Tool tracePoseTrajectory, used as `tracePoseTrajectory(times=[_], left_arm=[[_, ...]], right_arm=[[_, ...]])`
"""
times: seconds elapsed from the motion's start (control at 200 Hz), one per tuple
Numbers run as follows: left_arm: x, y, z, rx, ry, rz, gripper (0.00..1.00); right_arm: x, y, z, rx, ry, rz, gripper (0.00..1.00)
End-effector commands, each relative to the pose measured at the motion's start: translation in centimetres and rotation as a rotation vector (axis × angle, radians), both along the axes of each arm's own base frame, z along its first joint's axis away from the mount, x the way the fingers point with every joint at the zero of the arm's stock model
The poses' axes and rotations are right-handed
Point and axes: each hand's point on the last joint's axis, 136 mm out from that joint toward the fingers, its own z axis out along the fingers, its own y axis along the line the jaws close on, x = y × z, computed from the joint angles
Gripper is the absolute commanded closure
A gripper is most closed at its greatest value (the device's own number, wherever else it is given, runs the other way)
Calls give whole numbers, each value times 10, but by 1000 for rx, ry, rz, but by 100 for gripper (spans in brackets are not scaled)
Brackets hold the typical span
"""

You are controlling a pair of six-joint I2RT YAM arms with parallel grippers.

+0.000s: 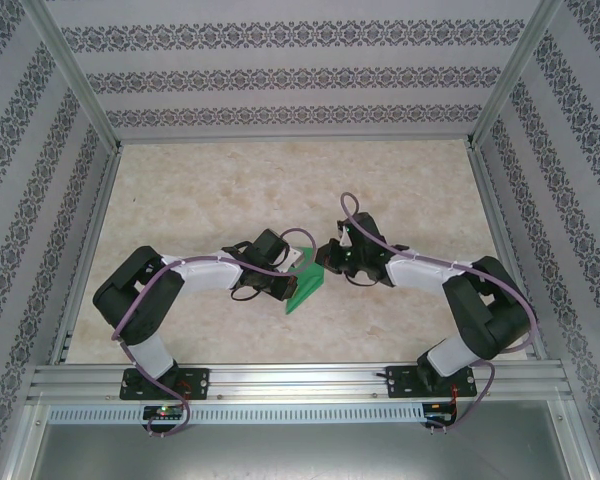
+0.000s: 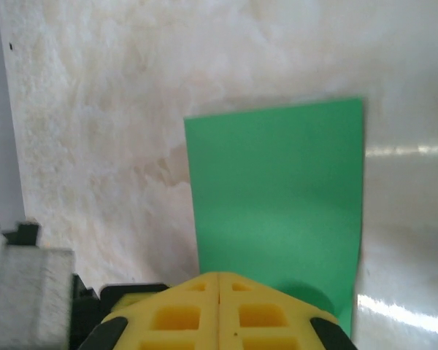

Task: Fold a paper plane with a square sheet of paper (pick it up from the middle)
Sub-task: Third fold the triangle at the center of the table.

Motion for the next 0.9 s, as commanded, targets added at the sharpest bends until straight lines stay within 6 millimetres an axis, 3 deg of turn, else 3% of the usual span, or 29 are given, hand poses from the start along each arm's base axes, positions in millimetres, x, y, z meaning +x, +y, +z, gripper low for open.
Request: tracePoseTrajectory(times=[0.0,0.24,0.604,0.894], left_arm=[[2,-1,-5,-1,13,-13,98],[2,-1,-6,-2,19,-17,98],[2,-2,-5,1,23,-20,98],[-1,0,-13,20,47,-23,98]], right_arm=[[-5,23,11,99,-10,-1,96],[-15,42,-14,50,62,25,97],[-38,20,-49,-71,141,30,96],[-40,10,-74,-134,164,36,95]])
